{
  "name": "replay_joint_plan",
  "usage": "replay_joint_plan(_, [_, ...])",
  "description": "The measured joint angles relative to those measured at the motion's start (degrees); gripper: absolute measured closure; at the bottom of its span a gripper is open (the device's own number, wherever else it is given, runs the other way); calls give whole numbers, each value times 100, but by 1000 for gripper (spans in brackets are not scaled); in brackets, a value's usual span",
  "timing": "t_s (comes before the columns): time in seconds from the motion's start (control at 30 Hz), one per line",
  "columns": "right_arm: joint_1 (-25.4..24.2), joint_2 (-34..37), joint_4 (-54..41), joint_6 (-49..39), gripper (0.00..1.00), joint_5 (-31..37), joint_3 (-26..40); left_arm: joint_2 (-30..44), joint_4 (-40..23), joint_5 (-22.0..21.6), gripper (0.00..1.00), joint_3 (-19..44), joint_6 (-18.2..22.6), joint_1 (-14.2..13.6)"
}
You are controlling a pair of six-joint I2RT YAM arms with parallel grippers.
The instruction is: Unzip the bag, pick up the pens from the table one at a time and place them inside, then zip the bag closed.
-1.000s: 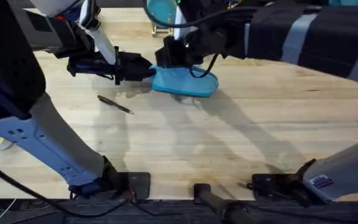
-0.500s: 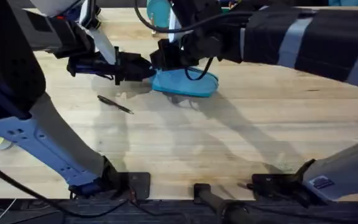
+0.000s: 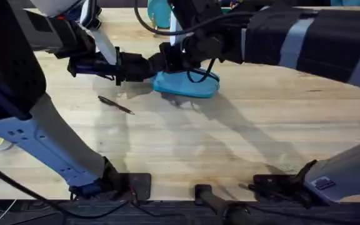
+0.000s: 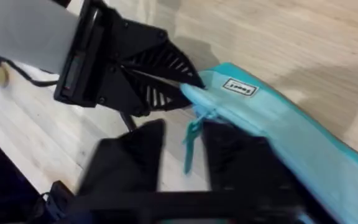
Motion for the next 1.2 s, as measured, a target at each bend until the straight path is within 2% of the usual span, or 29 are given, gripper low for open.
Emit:
replay_joint_plan(0.07, [17, 0, 1, -20, 517, -21, 2, 0, 0, 0, 961, 0, 0, -11])
replay_joint_plan(0.17, [50, 0, -4, -30, 93, -67, 23, 1, 8, 2, 961, 0, 0, -14])
replay_joint_plan(0.2, [64, 0, -21, -44, 30, -77, 35, 0, 19, 2, 961, 0, 0, -22])
replay_joint_plan(0.6, [79, -82, -549, -46, 5, -86, 66, 1, 2, 0, 961, 0, 0, -22])
replay_joint_plan(0.83, [72, -756, -560, -59, 5, -62, 68, 0, 2, 1, 961, 0, 0, -20])
replay_joint_plan(1.03, [42, -1130, -597, -419, 4, -43, 68, 2, 0, 0, 959, 0, 0, -20])
replay_joint_plan(1.2, [-66, -1376, -1019, -682, 4, 114, 68, 2, 0, 0, 959, 0, 0, -20])
